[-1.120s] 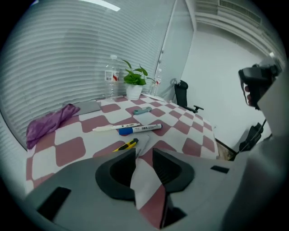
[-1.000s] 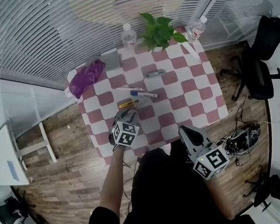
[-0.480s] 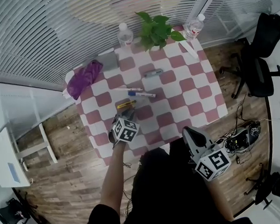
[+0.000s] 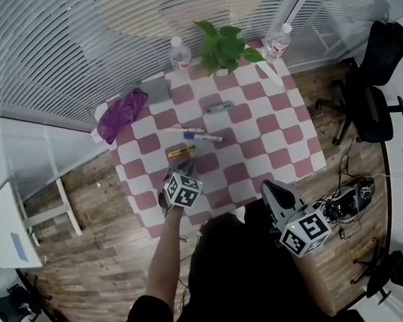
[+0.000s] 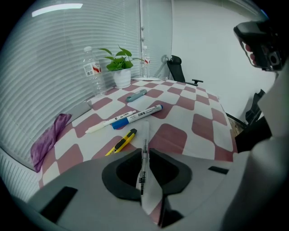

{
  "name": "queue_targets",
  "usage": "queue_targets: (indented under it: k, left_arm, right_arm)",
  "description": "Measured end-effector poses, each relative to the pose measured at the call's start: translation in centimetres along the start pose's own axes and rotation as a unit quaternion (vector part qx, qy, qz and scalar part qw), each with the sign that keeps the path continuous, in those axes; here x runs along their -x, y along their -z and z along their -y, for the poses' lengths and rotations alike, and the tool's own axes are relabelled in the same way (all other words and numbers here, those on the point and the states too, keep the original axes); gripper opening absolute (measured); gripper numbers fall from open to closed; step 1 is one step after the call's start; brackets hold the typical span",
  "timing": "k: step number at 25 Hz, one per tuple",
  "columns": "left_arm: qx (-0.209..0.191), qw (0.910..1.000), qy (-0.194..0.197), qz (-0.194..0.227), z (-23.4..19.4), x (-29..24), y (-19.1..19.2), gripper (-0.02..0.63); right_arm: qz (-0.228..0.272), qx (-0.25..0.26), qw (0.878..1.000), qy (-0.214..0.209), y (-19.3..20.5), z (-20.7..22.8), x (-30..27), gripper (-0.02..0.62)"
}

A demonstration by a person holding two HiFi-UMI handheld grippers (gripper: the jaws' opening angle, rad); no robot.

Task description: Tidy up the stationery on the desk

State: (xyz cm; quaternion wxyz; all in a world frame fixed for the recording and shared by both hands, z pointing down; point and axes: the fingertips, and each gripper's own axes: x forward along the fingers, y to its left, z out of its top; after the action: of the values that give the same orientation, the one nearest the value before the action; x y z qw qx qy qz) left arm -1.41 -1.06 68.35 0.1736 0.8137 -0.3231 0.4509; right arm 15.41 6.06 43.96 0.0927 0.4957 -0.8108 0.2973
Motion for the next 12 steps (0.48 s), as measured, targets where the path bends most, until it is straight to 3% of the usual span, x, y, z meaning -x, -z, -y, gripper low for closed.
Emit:
queue_targets:
  k: [4,7,9,12]
  left_arm:
    - [0.047,0.9983,-0.019,0.029,-0.2,1.6,-0.4,0.077]
    - [0.127,0.9896,-0.032,0.059,-0.8,3.0,0.2,0.077]
    - [0.194,0.9769,-0.039,0.079,-1.4,4.1,0.7,0.077]
    - [0.291,0.9498,-0.051,0.104,-2.0,5.3,2.0,0.077]
  right_arm:
    - [-0.003,0.004,1.000,-0.011,-0.1,-0.3,-0.8,0.023]
    - [-0.010,0.002,1.000,-0.023,0.1,-0.7,-1.6,0.023]
    - [-0.015,0.002,0.999,-0.032,0.1,-1.1,-2.1,0.023]
    - [-0.022,0.011,0.999,-0.048,0.1,-1.8,-2.7,0.023]
